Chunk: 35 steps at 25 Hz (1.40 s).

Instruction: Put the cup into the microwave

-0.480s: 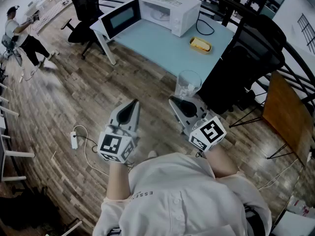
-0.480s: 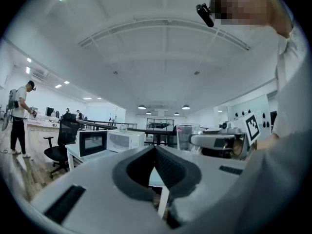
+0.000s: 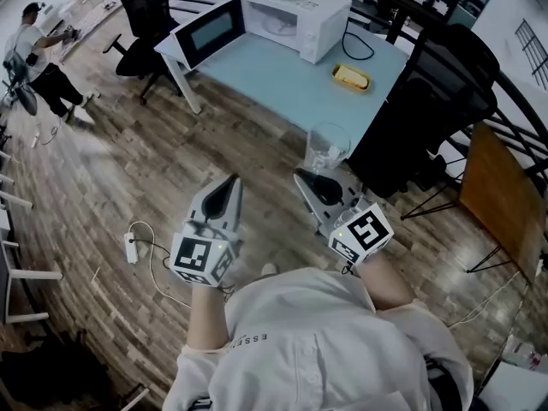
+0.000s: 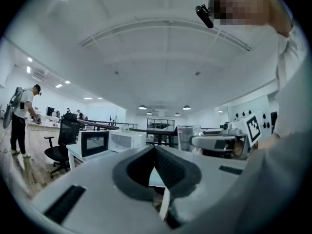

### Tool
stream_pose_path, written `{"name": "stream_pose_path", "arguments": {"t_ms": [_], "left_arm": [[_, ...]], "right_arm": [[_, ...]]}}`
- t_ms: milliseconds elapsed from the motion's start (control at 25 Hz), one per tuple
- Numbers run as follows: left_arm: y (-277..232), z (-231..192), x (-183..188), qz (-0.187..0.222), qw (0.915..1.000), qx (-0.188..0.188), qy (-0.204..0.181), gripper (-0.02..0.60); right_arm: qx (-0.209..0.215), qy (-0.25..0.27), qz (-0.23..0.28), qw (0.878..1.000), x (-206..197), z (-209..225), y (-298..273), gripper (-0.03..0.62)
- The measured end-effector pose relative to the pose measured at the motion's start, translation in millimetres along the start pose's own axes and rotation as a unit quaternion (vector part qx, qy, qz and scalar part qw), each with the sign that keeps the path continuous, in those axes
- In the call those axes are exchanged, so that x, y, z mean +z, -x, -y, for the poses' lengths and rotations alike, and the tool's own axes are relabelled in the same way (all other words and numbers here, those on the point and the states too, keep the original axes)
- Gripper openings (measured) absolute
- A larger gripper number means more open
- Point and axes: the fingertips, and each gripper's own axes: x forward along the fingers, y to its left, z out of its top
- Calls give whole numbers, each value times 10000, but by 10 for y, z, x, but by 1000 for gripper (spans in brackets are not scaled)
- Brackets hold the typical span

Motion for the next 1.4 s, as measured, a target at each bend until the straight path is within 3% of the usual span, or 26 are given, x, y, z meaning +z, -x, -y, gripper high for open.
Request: {"name": "stream_pose_path", "arguments": {"t_ms": [160,480,800,1080,1400], "left_arm": [[50,-125,-45,-42,9999,-84,-86,0],[348,-657,-126,-174,9996,-198,-120,0],[388,-1278,-251,-159,9997,178,70,0],[-159,-2003,-306,-227,9981,580,-19,0],[-1420,-2922,17,-216,9974,666,-155,0]], "right_arm": [[-37,-211,-24,9998,-45,-36,-132,23],[-299,-128,-98,9994,-95,-239,-580,23],[-18,-225,-293,9993,-296,-324,-1176,23],[329,-340,-199,9987,-468,197,-1930,23],[267,-407,29,9988,-282,1418,-2993,23]]}}
